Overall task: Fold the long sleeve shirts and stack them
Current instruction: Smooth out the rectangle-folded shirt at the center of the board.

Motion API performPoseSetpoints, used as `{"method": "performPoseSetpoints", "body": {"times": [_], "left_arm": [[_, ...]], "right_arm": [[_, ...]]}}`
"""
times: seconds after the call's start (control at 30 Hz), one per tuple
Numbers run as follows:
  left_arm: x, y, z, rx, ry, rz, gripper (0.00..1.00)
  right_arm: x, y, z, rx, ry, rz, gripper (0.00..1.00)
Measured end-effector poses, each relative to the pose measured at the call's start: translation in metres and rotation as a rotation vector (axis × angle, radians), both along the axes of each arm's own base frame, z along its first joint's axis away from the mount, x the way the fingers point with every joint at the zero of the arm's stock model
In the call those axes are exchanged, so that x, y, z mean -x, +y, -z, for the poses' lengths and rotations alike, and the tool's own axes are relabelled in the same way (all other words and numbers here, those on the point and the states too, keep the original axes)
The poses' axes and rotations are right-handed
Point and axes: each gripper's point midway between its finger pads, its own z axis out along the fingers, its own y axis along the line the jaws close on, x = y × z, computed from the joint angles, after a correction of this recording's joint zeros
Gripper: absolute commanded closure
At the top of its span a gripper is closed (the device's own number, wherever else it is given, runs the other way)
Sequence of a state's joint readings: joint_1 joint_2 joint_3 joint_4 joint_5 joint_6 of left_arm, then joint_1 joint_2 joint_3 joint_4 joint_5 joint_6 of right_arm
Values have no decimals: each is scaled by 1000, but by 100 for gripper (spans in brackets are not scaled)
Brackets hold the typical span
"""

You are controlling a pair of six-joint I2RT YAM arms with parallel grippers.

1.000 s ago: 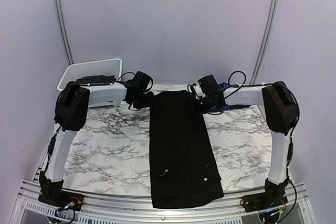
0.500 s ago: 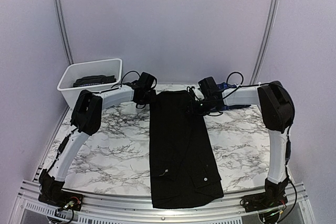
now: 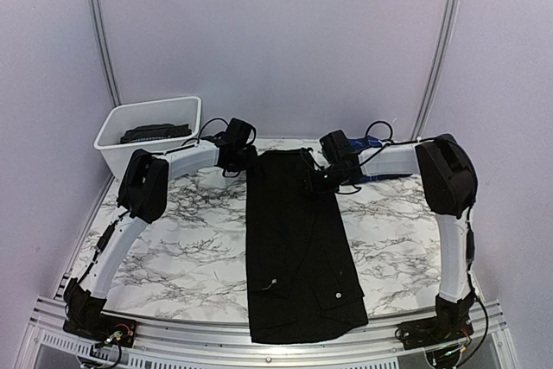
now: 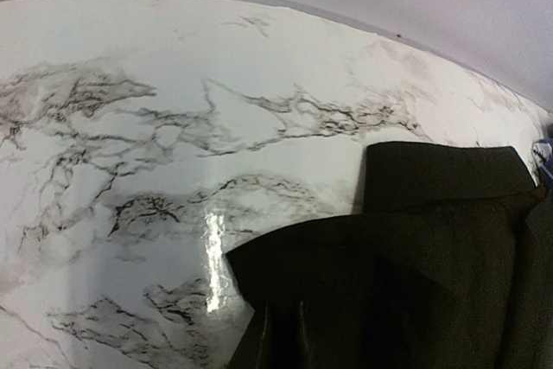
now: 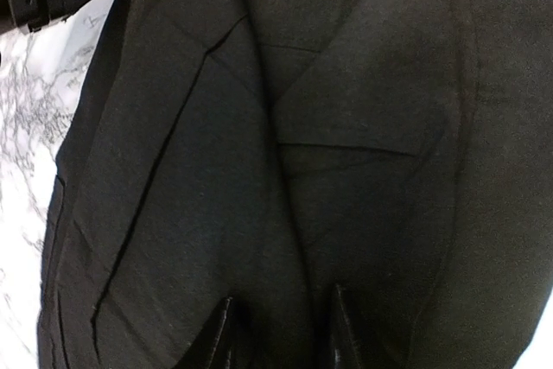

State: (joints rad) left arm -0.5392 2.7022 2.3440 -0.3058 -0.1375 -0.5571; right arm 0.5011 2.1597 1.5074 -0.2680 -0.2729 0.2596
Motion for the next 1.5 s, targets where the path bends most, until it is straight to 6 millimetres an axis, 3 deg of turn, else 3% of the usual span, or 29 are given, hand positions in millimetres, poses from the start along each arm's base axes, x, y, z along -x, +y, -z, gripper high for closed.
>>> {"method": "performPoseSetpoints", "body": {"times": [0.07, 0.2, 0.43, 0.73, 0.93, 1.07, 1.13, 1.27, 1.37, 1.5], "left_arm": [[-1, -2, -1, 14, -3, -2, 99], [-4, -4, -4, 23, -24, 2, 100], [-2, 1, -1, 4, -35, -8, 100], [-6, 9, -21, -5, -75, -38, 100], [-9, 12, -23, -1, -80, -26, 100], [-13, 10, -31, 17, -89, 10, 100], [-17, 9, -40, 37, -99, 32, 89], [-23, 7, -54, 58, -128, 74, 46], [-23, 6, -56, 58, -130, 95, 33], [-18, 6, -66, 56, -133, 118, 32]], "right_arm": [[2, 3, 0, 0, 1, -8, 85], [6, 8, 0, 2, 4, -15, 100], [8, 5, -5, 15, -3, -1, 100], [15, -4, -44, 23, -79, 48, 100], [14, -6, -32, 44, -60, 57, 71], [11, -7, -25, 70, -54, 63, 70], [9, -10, -25, 86, -59, 70, 72], [6, -15, -28, 120, -83, 95, 76], [6, -13, -34, 127, -102, 96, 84], [0, 4, -48, 111, -136, 70, 88]]}}
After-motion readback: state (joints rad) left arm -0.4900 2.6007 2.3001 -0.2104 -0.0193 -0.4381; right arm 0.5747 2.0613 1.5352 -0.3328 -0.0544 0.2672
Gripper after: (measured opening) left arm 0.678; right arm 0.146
